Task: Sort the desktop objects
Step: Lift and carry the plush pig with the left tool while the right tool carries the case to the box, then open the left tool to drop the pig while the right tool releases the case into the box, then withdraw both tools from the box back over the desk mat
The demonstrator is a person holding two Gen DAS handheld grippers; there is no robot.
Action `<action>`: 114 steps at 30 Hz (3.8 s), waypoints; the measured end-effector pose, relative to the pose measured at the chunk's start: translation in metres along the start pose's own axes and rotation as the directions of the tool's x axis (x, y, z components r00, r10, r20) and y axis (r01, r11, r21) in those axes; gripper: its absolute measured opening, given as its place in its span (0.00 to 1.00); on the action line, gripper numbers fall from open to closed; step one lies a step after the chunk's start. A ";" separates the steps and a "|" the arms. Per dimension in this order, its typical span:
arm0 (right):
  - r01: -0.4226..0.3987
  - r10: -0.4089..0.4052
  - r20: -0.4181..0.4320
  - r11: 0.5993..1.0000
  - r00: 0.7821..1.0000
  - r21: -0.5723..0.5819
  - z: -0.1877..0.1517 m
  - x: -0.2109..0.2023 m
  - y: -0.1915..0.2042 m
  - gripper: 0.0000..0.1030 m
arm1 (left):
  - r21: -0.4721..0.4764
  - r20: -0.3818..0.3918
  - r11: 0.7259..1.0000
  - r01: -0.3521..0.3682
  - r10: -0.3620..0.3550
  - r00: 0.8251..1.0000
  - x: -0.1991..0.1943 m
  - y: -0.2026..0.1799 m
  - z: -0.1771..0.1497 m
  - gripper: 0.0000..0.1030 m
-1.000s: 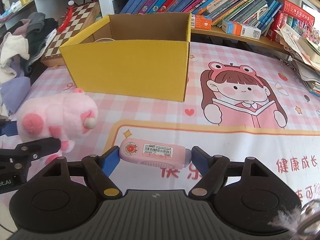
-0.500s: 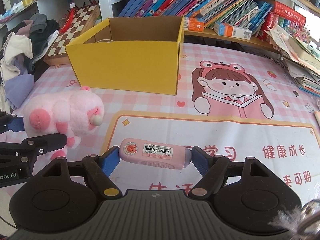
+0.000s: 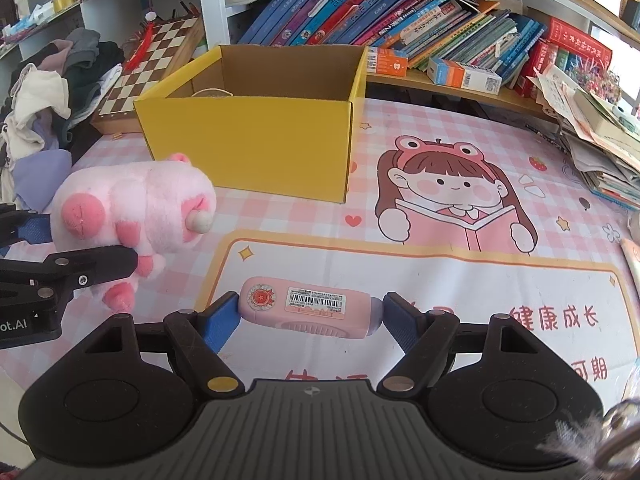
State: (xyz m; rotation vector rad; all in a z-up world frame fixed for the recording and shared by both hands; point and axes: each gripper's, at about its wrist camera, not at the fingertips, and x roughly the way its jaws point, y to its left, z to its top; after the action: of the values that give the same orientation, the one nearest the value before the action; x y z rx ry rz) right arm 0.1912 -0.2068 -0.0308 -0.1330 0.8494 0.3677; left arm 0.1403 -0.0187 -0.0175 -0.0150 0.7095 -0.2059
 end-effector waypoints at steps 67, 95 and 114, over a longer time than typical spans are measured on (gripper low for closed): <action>-0.245 0.216 -0.149 0.945 0.965 -0.217 0.261 0.224 0.029 0.74 | 0.080 -0.038 0.988 -0.132 0.135 0.990 0.150 0.043 0.114 0.83; -0.257 0.254 -0.037 0.959 0.966 -0.121 0.260 0.143 -0.005 0.85 | 0.069 0.078 0.984 -0.163 0.158 0.984 0.101 0.029 0.130 0.89; -0.140 0.157 0.148 0.983 0.976 -0.122 0.197 0.043 -0.006 0.85 | 0.058 0.134 0.984 -0.171 0.162 0.978 0.037 0.035 0.104 0.89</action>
State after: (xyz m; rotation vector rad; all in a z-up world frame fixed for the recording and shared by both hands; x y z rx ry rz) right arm 0.3588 -0.1501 0.0663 -0.1425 0.6846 0.5595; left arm 0.2415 0.0021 0.0344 0.0968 0.5712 -0.0681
